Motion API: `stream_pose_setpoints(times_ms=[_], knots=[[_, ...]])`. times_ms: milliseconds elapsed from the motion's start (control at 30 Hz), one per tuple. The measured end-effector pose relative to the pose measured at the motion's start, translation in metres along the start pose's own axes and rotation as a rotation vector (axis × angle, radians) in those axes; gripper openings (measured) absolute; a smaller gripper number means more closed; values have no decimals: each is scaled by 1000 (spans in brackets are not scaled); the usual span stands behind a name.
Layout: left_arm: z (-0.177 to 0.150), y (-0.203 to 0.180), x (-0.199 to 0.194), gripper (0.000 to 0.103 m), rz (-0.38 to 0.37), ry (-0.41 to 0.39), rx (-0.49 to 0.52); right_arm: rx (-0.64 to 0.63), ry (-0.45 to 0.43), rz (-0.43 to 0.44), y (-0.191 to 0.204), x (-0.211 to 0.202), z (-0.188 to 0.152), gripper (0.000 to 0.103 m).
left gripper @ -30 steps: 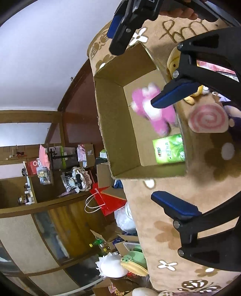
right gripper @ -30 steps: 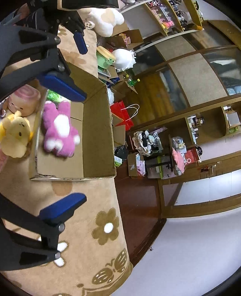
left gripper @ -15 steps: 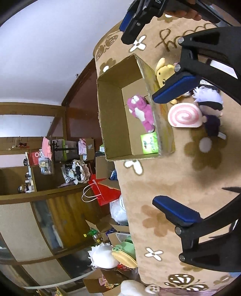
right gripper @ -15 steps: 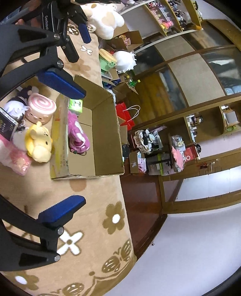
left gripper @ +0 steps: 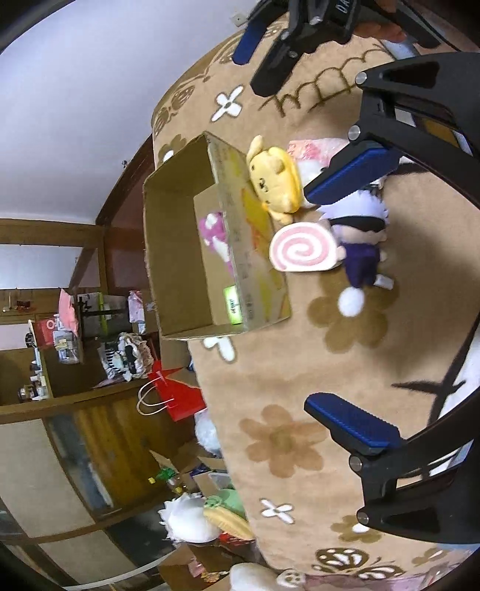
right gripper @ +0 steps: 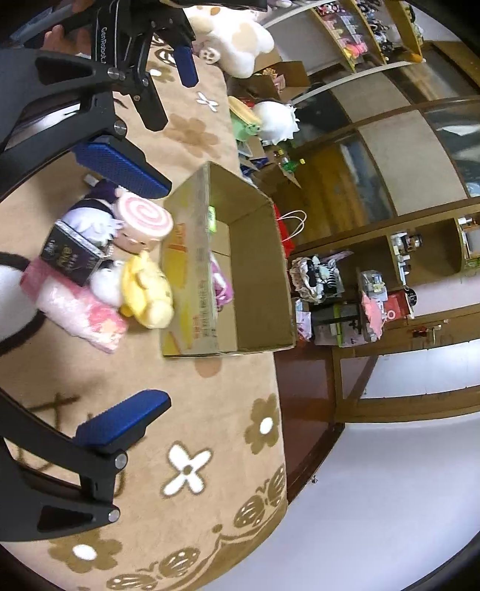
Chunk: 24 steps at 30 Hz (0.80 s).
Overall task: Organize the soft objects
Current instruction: 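Move both tools back toward the remaining toys in front of the box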
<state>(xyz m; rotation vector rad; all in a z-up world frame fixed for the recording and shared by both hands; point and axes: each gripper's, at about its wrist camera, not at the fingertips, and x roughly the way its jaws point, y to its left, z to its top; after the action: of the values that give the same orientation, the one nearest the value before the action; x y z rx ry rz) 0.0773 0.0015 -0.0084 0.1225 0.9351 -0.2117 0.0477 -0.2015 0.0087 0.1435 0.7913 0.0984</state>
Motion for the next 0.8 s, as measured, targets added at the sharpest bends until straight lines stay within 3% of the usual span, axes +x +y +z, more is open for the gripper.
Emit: stream_pose_setpoints(times_ms=[567,800], knots=[[-28,2,25,101,-75,90,-61,15,79,11,5,8,-43,103],[-22,-3,39,101,-123,106,-59,13,149,7,-1,33,-49,94]])
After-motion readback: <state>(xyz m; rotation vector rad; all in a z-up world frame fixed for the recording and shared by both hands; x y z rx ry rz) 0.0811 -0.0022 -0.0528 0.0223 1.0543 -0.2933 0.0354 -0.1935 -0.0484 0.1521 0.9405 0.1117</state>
